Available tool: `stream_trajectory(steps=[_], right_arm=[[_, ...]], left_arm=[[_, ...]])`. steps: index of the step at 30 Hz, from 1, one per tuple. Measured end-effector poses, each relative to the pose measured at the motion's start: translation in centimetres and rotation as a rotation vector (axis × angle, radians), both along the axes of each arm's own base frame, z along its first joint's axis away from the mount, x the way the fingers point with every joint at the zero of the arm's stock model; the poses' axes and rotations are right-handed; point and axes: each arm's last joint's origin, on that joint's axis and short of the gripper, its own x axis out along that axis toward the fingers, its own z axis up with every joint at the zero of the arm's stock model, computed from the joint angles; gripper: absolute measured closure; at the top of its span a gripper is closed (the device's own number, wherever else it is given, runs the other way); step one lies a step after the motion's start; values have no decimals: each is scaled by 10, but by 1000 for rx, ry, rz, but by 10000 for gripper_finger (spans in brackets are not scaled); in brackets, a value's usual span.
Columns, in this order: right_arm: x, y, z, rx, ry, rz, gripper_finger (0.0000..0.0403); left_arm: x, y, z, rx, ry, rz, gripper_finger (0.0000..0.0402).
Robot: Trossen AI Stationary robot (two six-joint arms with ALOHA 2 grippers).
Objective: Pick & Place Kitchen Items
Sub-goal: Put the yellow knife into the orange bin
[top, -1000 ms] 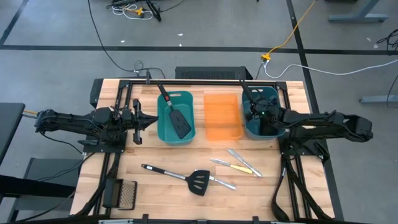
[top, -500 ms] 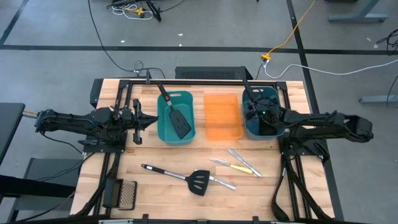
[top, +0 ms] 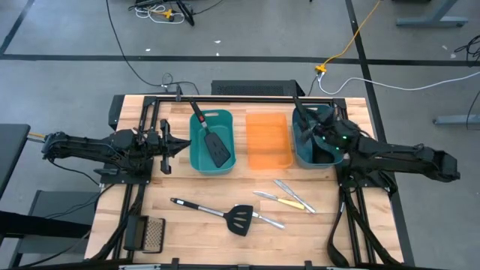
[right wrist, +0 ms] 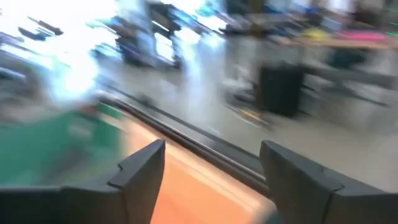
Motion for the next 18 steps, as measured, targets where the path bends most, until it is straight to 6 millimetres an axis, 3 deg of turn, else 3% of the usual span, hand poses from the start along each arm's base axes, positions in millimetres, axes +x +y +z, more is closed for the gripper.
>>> stream_trajectory(steps=[5,12,18], right_arm=[[2,18,28,23,5,217,181],[8,51,56,57,344,269,225],[17,79,67,140,609,364,257]], left_arm=[[0,0,0,1,1,0,388],[0,0,0,2,3,0,388],[0,0,0,2,4,0,388]])
